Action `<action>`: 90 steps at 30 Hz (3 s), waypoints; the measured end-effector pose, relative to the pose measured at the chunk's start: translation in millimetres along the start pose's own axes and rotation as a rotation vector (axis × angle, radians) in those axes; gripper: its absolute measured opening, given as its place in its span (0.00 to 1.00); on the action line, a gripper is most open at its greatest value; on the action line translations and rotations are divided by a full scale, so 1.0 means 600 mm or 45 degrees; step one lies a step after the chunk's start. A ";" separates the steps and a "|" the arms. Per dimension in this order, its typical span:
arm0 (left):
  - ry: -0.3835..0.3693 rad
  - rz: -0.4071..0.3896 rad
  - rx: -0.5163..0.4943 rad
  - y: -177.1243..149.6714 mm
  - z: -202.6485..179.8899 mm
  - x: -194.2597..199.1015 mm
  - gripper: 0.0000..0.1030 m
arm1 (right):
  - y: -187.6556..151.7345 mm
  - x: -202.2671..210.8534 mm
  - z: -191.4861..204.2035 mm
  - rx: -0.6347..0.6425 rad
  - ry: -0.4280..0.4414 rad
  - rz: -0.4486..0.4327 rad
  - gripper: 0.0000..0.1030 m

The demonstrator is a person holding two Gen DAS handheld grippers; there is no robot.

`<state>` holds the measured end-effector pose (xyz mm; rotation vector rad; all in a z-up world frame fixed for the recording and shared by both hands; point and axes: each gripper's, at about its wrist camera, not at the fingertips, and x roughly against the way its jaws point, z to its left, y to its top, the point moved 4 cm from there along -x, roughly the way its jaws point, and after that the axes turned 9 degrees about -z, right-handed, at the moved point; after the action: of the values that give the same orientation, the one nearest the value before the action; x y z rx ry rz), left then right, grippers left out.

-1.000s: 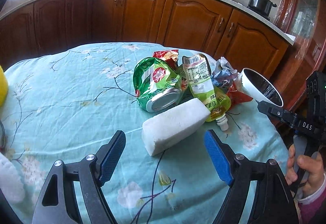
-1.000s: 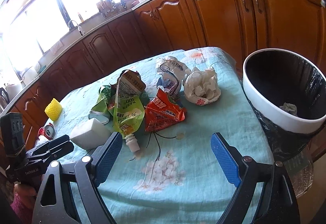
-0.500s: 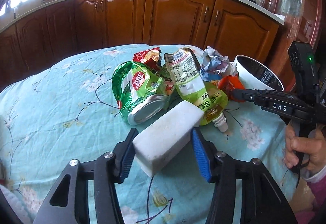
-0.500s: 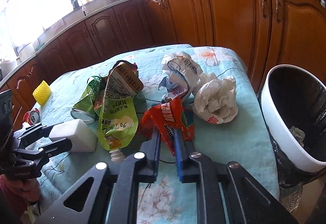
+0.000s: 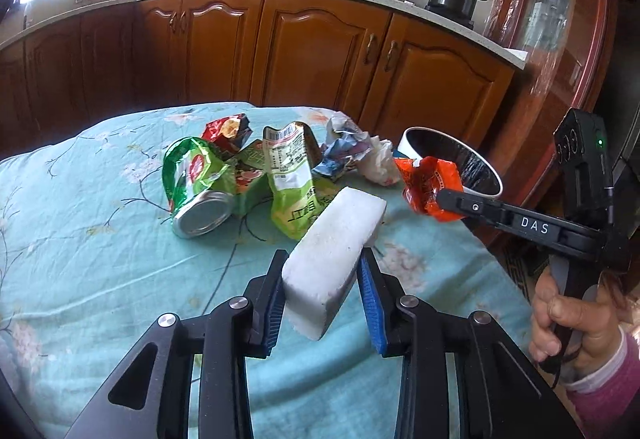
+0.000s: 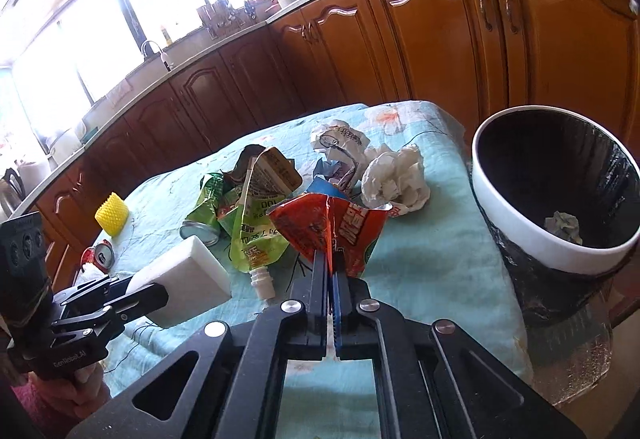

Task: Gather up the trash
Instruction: 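Grasp the white foam block with the left tool while the right tool grasps the red snack bag, then carry the foam block and red bag over the trash bin and open both tools, then grasp the green drink pouch with the left tool while the right tool grasps crumpled tissue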

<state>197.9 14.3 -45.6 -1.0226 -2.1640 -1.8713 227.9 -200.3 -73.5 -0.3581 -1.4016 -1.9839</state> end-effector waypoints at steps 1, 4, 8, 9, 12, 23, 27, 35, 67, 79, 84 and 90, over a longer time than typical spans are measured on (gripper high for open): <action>-0.003 -0.001 0.001 -0.001 -0.005 -0.002 0.32 | 0.000 0.007 -0.005 -0.011 -0.006 -0.006 0.01; -0.011 0.012 0.015 -0.001 -0.021 -0.016 0.32 | 0.001 0.025 -0.022 -0.035 -0.037 -0.022 0.01; -0.015 0.025 0.032 0.008 -0.045 -0.038 0.32 | 0.002 0.052 -0.050 -0.068 -0.077 -0.045 0.01; -0.017 0.027 0.028 0.010 -0.051 -0.042 0.32 | 0.003 0.057 -0.057 -0.074 -0.084 -0.050 0.01; -0.034 0.026 0.012 0.019 -0.075 -0.057 0.32 | 0.009 0.074 -0.077 -0.090 -0.109 -0.068 0.01; -0.088 0.042 -0.041 0.049 -0.144 -0.127 0.32 | 0.027 0.111 -0.146 -0.152 -0.202 -0.128 0.01; -0.097 0.041 -0.069 0.060 -0.164 -0.151 0.32 | 0.036 0.118 -0.168 -0.168 -0.222 -0.146 0.01; -0.113 0.032 -0.074 0.092 -0.188 -0.205 0.33 | 0.062 0.116 -0.206 -0.172 -0.264 -0.155 0.01; -0.104 0.159 -0.127 0.172 -0.266 -0.453 0.46 | 0.121 0.042 -0.327 -0.195 -0.334 -0.027 0.07; -0.098 0.148 -0.054 0.140 -0.238 -0.399 0.71 | 0.116 0.074 -0.324 -0.254 -0.324 -0.116 0.52; -0.070 0.105 -0.019 0.118 -0.221 -0.345 0.71 | 0.103 0.096 -0.296 -0.289 -0.282 -0.185 0.72; -0.020 0.070 0.006 0.085 -0.194 -0.284 0.72 | 0.079 0.106 -0.251 -0.296 -0.240 -0.226 0.75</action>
<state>316.6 -161.3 -58.1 -1.0882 -2.1253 -1.8391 235.4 -370.0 -61.2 -0.5546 -1.3578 -2.3185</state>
